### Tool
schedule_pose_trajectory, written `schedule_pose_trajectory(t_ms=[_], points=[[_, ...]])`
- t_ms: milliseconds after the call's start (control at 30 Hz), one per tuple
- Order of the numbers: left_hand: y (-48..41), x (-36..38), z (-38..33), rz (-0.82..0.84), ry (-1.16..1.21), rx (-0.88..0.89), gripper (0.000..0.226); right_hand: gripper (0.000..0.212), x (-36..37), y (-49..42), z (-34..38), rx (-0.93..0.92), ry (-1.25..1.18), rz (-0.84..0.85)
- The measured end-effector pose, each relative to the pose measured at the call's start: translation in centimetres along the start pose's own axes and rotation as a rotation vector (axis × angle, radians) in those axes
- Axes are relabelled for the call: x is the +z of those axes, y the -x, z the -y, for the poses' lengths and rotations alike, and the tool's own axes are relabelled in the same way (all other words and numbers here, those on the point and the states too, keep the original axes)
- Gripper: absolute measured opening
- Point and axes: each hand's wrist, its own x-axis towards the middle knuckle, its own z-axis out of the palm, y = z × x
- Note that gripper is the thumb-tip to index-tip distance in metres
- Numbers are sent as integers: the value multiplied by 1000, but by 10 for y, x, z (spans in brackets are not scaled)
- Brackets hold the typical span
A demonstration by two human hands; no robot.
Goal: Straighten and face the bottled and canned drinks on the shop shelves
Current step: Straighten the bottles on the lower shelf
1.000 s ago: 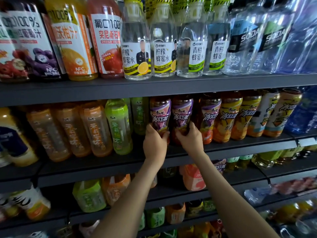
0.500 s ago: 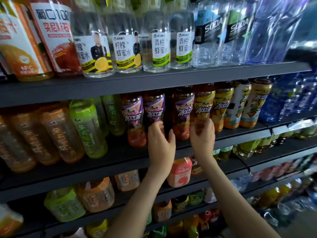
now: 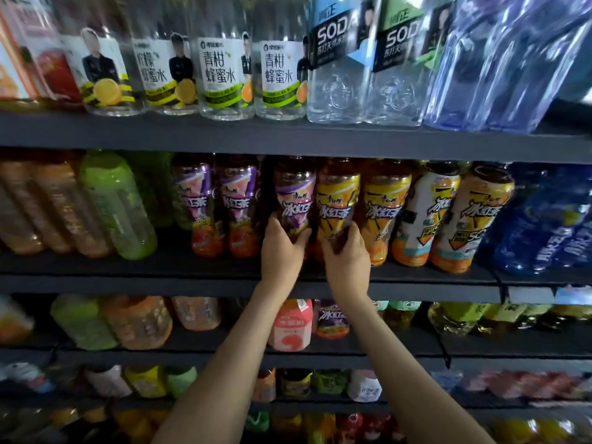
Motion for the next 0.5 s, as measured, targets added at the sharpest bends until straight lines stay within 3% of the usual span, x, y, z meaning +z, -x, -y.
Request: schedule_pose_trajectory(t_ms=[167, 500], points=[[4, 8, -6, -82, -25, -4, 69, 56, 0, -11, 3, 49, -5, 75], [5, 2, -4, -37, -106, -23, 73, 51, -6, -10, 2, 29, 37, 50]])
